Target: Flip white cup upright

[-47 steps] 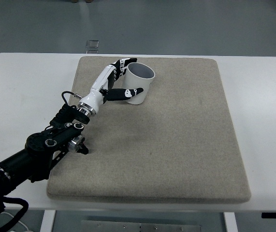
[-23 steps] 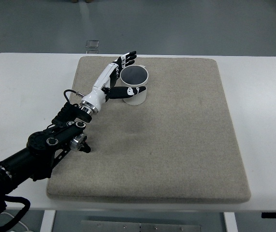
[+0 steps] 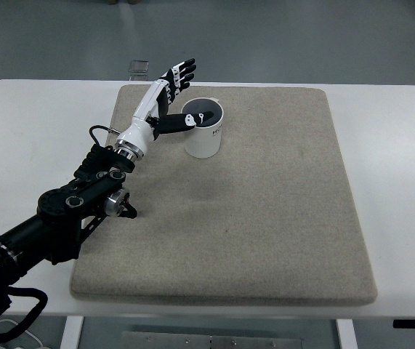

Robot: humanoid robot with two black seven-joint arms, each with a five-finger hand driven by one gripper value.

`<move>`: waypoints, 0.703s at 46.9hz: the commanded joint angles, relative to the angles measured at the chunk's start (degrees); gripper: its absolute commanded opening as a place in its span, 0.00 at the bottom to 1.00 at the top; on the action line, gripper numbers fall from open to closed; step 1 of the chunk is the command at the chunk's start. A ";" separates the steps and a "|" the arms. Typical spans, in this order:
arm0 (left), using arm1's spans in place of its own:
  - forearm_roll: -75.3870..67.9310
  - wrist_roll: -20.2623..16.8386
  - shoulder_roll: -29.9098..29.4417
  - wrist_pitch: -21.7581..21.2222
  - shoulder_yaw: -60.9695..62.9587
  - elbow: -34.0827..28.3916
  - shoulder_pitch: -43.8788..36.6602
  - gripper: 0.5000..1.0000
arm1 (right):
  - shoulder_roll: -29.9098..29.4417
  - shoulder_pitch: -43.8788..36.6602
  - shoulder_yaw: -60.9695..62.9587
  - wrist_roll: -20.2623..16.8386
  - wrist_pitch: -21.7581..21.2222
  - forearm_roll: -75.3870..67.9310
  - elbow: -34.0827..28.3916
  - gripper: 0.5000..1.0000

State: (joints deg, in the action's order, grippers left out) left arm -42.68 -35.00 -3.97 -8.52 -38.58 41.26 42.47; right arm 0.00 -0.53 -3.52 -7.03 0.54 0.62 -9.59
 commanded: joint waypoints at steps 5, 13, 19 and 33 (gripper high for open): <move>3.83 0.00 -0.42 -3.43 0.79 -1.27 2.00 0.98 | 0.00 0.00 0.09 0.00 -0.02 0.00 0.01 0.86; 5.68 0.00 -0.69 -5.02 0.61 -1.62 4.38 0.98 | 0.00 0.00 0.18 0.00 -0.02 0.00 0.01 0.86; 8.05 0.00 -1.39 -5.19 0.79 -1.80 6.92 0.98 | 0.00 -0.08 -0.09 0.00 0.07 0.09 0.01 0.86; 17.98 0.00 -2.36 -4.05 0.88 -4.96 13.08 0.98 | 0.00 0.00 0.00 0.00 0.07 0.00 0.01 0.86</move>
State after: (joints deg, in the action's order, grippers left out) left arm -27.17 -35.01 -6.37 -12.90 -37.70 37.88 54.33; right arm 0.00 -0.56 -3.33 -7.04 0.61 0.61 -9.58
